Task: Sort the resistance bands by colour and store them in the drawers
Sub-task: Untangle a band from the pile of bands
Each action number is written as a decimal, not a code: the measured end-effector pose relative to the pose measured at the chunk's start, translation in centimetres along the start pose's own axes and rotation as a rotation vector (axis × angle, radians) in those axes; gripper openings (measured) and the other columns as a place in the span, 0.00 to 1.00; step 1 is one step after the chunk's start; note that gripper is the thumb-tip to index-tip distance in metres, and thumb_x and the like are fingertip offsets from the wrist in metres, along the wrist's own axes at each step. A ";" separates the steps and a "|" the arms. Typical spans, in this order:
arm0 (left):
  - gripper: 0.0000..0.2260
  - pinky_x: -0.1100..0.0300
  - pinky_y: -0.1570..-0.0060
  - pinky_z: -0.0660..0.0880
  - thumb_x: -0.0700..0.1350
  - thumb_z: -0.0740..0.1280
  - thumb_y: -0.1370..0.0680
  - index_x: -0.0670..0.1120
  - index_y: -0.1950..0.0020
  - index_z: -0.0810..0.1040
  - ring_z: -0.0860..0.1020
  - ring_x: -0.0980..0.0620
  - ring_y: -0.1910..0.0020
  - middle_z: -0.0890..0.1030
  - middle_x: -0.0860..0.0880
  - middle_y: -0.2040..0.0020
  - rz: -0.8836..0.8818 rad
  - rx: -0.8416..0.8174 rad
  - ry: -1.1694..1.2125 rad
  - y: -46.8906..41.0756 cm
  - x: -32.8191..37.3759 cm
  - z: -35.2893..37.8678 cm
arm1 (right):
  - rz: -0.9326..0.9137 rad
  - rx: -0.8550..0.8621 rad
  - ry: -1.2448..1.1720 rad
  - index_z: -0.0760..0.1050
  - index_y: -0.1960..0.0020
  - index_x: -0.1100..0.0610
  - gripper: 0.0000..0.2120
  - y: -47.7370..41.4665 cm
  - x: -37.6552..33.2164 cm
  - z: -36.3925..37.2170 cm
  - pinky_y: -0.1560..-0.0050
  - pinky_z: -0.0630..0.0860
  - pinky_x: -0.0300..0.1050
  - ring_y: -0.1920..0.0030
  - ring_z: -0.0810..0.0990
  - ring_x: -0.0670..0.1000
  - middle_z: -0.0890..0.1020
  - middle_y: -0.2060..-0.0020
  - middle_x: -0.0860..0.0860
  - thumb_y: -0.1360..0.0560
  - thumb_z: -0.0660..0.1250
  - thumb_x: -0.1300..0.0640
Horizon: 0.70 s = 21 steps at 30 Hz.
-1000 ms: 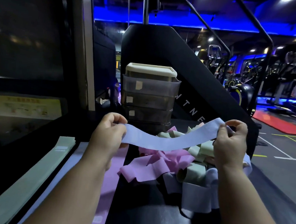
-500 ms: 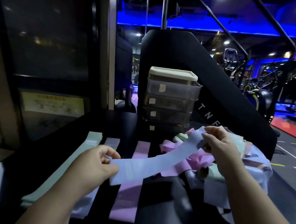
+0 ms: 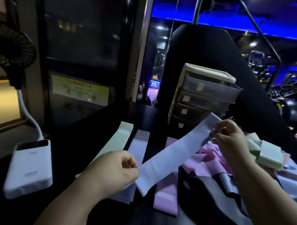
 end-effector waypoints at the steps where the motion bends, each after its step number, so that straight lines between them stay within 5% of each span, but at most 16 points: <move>1: 0.04 0.63 0.67 0.73 0.45 0.69 0.29 0.52 0.63 0.79 0.75 0.59 0.70 0.80 0.56 0.70 0.001 0.007 -0.031 0.1 -0.3 -0.4 | -0.009 0.004 0.008 0.74 0.63 0.51 0.16 -0.4 -0.3 1.0 0.67 0.69 0.42 0.69 0.72 0.50 0.77 0.68 0.52 0.28 0.65 0.72; 5: 0.04 0.57 0.62 0.77 0.47 0.70 0.31 0.54 0.59 0.77 0.77 0.58 0.70 0.81 0.56 0.68 -0.003 0.007 -0.097 0.8 -1.2 -1.7 | 0.025 -0.013 0.038 0.78 0.64 0.50 0.15 -1.7 -0.9 5.6 0.64 0.71 0.47 0.68 0.74 0.51 0.79 0.69 0.50 0.29 0.64 0.69; 13: 0.05 0.64 0.67 0.72 0.50 0.70 0.31 0.56 0.62 0.74 0.77 0.60 0.68 0.80 0.60 0.67 0.006 0.048 -0.231 1.8 -2.1 -3.7 | 0.081 -0.146 0.070 0.79 0.65 0.51 0.11 -1.9 -1.2 13.7 0.59 0.78 0.55 0.67 0.76 0.54 0.79 0.69 0.54 0.28 0.69 0.64; 21: 0.03 0.65 0.66 0.69 0.50 0.68 0.29 0.55 0.61 0.74 0.75 0.60 0.65 0.78 0.57 0.63 0.053 0.001 -0.270 2.0 -2.6 -4.0 | 0.172 -0.235 0.086 0.80 0.62 0.52 0.07 -1.8 0.1 17.5 0.66 0.72 0.41 0.70 0.73 0.48 0.78 0.70 0.50 0.27 0.72 0.61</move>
Point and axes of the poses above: each hand's wrist, its own y-axis away from the middle knuckle, its own z-axis out of the palm, x = y × z, the point moved 2 cm from there along -y, towards the middle knuckle
